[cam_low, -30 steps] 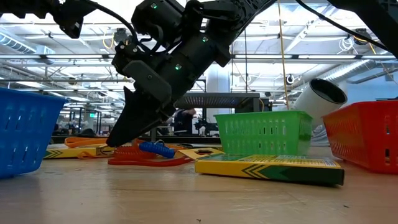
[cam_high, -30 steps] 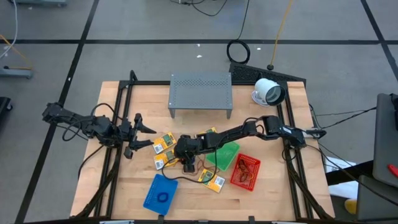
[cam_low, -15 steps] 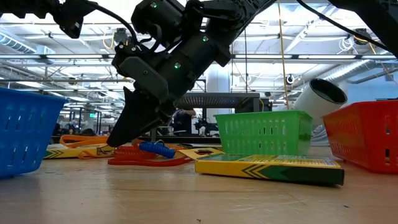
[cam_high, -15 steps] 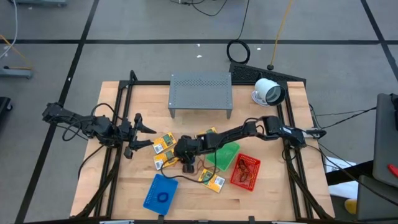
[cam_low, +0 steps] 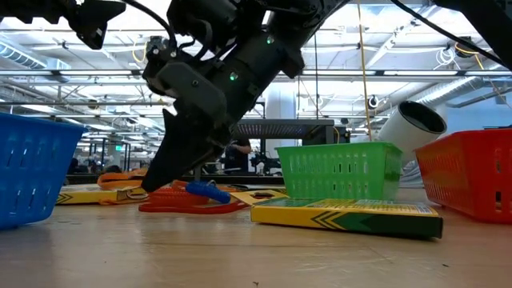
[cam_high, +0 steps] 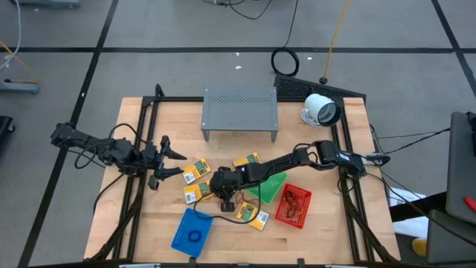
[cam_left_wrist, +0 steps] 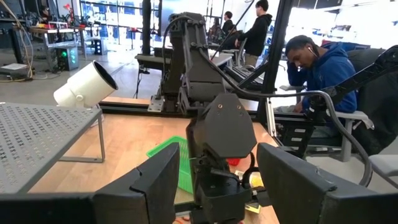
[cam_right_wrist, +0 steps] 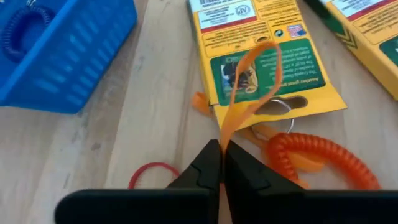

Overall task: Pick & Place Office Desk Supplies
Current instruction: Put the orange rubber band into the red bin

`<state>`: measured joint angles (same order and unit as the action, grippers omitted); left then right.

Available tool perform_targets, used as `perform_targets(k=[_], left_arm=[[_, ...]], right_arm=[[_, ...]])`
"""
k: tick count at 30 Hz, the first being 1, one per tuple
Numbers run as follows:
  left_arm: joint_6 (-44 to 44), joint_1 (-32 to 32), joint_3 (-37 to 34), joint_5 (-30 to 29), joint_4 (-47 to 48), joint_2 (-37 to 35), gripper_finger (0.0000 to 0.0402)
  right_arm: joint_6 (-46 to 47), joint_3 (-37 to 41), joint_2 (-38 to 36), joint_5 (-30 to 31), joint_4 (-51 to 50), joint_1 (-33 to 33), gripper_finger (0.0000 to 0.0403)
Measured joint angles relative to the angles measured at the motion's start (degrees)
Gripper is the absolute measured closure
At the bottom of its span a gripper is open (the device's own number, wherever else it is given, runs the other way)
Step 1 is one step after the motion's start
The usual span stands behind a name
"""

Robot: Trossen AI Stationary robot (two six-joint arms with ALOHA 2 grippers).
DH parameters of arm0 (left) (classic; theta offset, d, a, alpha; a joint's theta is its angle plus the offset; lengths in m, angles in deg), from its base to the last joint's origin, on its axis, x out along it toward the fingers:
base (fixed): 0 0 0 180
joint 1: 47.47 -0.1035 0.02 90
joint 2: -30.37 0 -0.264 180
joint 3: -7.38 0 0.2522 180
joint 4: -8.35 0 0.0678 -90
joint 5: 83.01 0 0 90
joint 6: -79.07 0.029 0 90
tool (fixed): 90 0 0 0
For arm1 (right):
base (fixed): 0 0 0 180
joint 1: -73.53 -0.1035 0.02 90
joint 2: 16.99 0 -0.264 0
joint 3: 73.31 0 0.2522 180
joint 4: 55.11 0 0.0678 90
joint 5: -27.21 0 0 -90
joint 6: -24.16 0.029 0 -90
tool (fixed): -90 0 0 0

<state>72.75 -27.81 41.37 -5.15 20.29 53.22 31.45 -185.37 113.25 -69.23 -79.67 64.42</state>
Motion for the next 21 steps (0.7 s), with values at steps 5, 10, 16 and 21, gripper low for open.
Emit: perform_targets(k=[5,10,16,21], left_arm=[[0.0,0.0,0.0,0.0,0.0,0.0,0.0176],[0.0,0.0,0.0,0.0,-0.2,0.0,0.0176],[0.0,0.0,0.0,0.0,-0.2,0.0,0.0176],[0.0,0.0,0.0,0.0,-0.1,0.0,0.0176]], right_arm=[[0.2,0.0,-2.2,0.3,-1.8,0.0,0.0401],[0.6,0.0,-5.1,0.4,-1.6,0.0,0.0402],[1.3,0.0,-9.2,0.7,-2.0,0.0,0.0402],[0.4,0.0,-12.7,1.5,-1.8,-0.4,0.0402]])
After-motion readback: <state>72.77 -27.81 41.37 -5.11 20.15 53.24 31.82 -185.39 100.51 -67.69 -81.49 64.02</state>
